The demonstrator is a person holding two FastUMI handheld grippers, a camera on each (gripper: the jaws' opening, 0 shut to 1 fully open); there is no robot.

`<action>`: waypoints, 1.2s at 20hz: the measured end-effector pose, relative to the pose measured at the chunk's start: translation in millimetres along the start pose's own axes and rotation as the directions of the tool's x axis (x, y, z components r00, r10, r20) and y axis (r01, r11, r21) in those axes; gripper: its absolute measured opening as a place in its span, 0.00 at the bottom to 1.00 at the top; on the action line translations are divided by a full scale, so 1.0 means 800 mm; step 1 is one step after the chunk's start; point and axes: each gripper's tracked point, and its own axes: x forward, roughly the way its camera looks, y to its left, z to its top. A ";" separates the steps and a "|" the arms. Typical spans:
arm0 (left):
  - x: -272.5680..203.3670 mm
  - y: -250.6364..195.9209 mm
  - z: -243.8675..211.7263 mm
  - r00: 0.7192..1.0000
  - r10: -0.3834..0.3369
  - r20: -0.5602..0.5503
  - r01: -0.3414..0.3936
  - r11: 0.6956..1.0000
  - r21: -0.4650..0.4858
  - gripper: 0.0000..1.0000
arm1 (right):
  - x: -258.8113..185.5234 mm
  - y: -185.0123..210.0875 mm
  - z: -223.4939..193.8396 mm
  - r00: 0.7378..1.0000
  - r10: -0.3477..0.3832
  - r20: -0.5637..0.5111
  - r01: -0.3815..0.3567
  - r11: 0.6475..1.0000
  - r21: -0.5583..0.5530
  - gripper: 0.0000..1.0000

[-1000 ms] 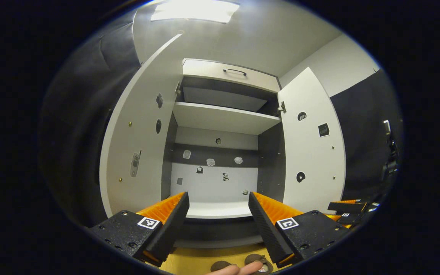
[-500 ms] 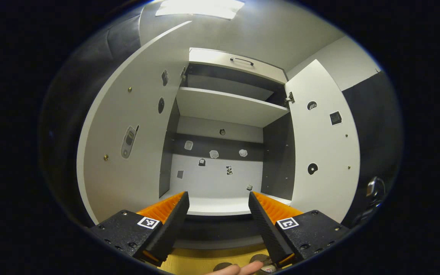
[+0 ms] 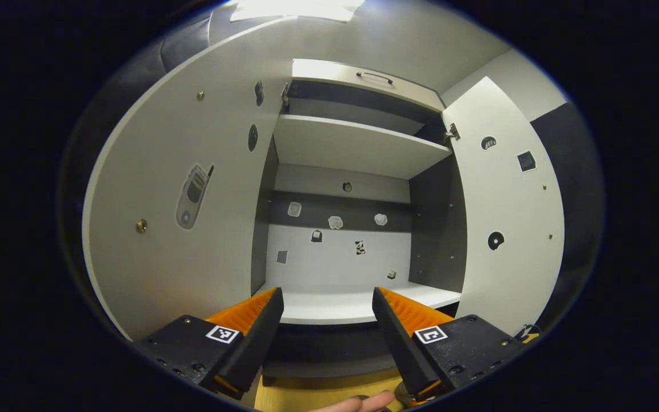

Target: Grab one shoe with the right hand and put it into the shoe cabinet, grab the other shoe with the left hand and put it into the shoe cabinet; then close the right door with the right hand and the left door with the left hand.

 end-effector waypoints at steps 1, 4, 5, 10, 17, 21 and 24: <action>0.004 -0.003 -0.005 1.000 -0.008 -0.007 0.008 1.000 -0.002 0.95 | 0.009 0.003 -0.005 1.000 0.004 -0.018 -0.004 1.000 0.001 0.80; 0.014 -0.021 -0.026 0.996 -0.059 -0.059 0.059 0.998 -0.005 0.96 | 0.028 0.020 -0.003 0.999 0.030 -0.027 -0.030 1.000 0.006 0.81; 0.017 -0.025 -0.031 0.995 -0.071 -0.077 0.071 0.997 -0.010 0.95 | 0.033 0.027 -0.008 0.999 0.036 -0.037 -0.035 0.999 0.015 0.81; 0.029 -0.011 -0.031 0.996 -0.057 -0.066 0.058 0.998 0.017 0.95 | 0.063 0.024 -0.015 0.998 0.004 -0.056 -0.006 1.000 -0.028 0.80; 0.043 -0.005 -0.037 0.996 -0.053 -0.065 0.053 0.999 0.009 0.95 | 0.071 0.015 -0.016 0.999 0.028 -0.043 -0.030 0.999 -0.043 0.20; 0.048 -0.015 -0.049 0.992 -0.083 -0.096 0.082 0.997 -0.007 0.96 | 0.057 0.014 0.000 0.996 0.087 0.000 -0.087 0.996 0.009 0.01; 0.050 -0.009 -0.051 0.992 -0.078 -0.100 0.078 0.997 -0.007 0.96 | 0.035 0.014 0.027 0.992 0.108 0.060 -0.107 0.994 -0.012 0.01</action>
